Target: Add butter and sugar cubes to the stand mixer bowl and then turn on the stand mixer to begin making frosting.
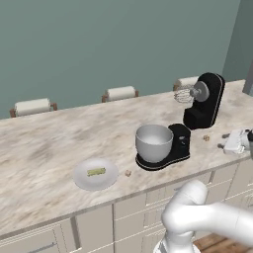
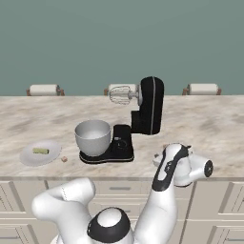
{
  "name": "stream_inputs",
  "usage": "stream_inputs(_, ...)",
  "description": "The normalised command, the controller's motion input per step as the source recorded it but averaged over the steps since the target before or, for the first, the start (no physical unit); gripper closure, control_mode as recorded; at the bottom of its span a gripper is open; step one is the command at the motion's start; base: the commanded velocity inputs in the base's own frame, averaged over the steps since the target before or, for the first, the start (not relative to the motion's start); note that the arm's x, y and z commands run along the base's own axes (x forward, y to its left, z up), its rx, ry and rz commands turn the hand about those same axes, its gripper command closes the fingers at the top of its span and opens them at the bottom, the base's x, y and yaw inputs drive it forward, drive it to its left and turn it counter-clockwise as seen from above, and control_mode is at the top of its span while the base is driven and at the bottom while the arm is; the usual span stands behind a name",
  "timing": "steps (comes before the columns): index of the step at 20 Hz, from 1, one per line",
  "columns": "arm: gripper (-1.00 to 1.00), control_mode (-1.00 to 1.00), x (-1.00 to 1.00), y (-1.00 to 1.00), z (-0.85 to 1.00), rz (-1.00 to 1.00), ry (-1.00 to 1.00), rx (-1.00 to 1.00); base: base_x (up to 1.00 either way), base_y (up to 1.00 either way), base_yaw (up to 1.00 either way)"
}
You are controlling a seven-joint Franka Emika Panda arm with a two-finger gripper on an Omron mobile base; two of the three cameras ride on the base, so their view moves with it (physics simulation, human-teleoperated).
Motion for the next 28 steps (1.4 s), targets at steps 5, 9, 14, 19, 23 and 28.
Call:
stream_inputs(5,-1.00,-1.00,0.26,0.00,-0.14,-0.06,0.19,0.00,0.00,0.00,0.00)
stream_inputs(9,-1.00,-1.00,0.26,0.00,-0.07,-0.04,0.10,0.00,0.00,0.00,0.00)
stream_inputs(14,-1.00,-1.00,0.32,0.00,-0.29,-0.03,0.00,0.00,0.00,0.00,0.00)
stream_inputs(19,-1.00,-1.00,0.22,-0.06,-0.36,0.00,0.00,0.00,0.00,0.00,0.00)
stream_inputs(23,-1.00,-1.00,0.27,-0.11,-0.20,0.00,0.00,0.00,0.00,0.00,0.00)
stream_inputs(28,-1.00,-1.00,0.27,-0.12,-0.14,0.00,0.00,0.00,0.00,0.00,0.00)
